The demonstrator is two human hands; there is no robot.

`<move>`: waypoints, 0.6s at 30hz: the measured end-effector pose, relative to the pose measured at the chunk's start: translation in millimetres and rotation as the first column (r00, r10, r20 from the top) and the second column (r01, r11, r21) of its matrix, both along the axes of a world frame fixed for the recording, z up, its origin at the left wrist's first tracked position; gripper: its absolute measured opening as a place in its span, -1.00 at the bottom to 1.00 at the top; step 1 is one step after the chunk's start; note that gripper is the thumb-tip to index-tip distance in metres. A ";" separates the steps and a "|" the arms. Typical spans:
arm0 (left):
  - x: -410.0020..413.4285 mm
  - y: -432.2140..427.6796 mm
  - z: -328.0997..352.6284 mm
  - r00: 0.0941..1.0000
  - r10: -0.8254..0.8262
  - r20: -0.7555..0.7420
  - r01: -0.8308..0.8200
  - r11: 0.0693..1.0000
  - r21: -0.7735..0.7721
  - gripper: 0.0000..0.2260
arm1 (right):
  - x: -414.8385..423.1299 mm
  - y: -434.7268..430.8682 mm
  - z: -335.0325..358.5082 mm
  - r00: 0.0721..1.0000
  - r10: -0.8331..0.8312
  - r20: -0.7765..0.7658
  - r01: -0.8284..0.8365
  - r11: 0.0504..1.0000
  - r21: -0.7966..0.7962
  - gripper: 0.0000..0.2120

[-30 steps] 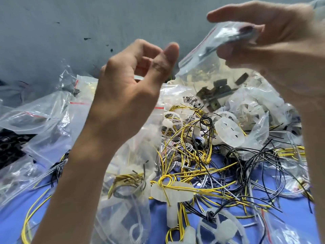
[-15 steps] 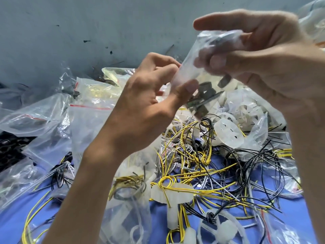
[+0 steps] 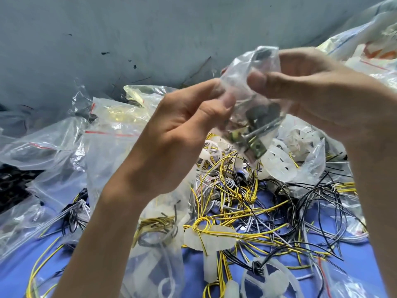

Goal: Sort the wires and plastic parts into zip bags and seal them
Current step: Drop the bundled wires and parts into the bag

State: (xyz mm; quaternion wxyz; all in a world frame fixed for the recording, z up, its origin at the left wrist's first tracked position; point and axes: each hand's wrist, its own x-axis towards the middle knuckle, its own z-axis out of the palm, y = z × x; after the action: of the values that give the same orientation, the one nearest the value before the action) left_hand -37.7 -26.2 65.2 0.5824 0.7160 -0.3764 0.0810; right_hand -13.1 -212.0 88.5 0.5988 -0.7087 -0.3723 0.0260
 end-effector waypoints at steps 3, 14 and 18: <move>1.8 0.6 0.3 1.000 0.021 -0.012 -0.021 1.000 -0.018 -0.81 | -0.2 1.0 -1.2 0.999 -0.027 0.024 0.026 1.000 0.013 -0.91; 0.4 -4.5 0.4 0.987 0.059 -0.152 -0.064 0.998 -0.029 -0.70 | -1.6 15.6 0.9 0.928 -0.341 0.153 0.327 0.939 0.108 -0.78; 0.5 -3.6 1.5 0.989 0.118 -0.091 -0.121 0.992 -0.034 -0.71 | -4.6 14.0 1.5 0.975 -0.199 0.096 0.193 0.978 0.076 -0.80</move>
State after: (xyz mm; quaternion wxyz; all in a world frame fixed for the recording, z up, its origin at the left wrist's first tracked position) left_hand -37.2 -29.8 66.7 0.6066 0.7285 -0.3050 0.0913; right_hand -17.7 -198.0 90.0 0.6015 -0.7220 -0.3317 -0.0823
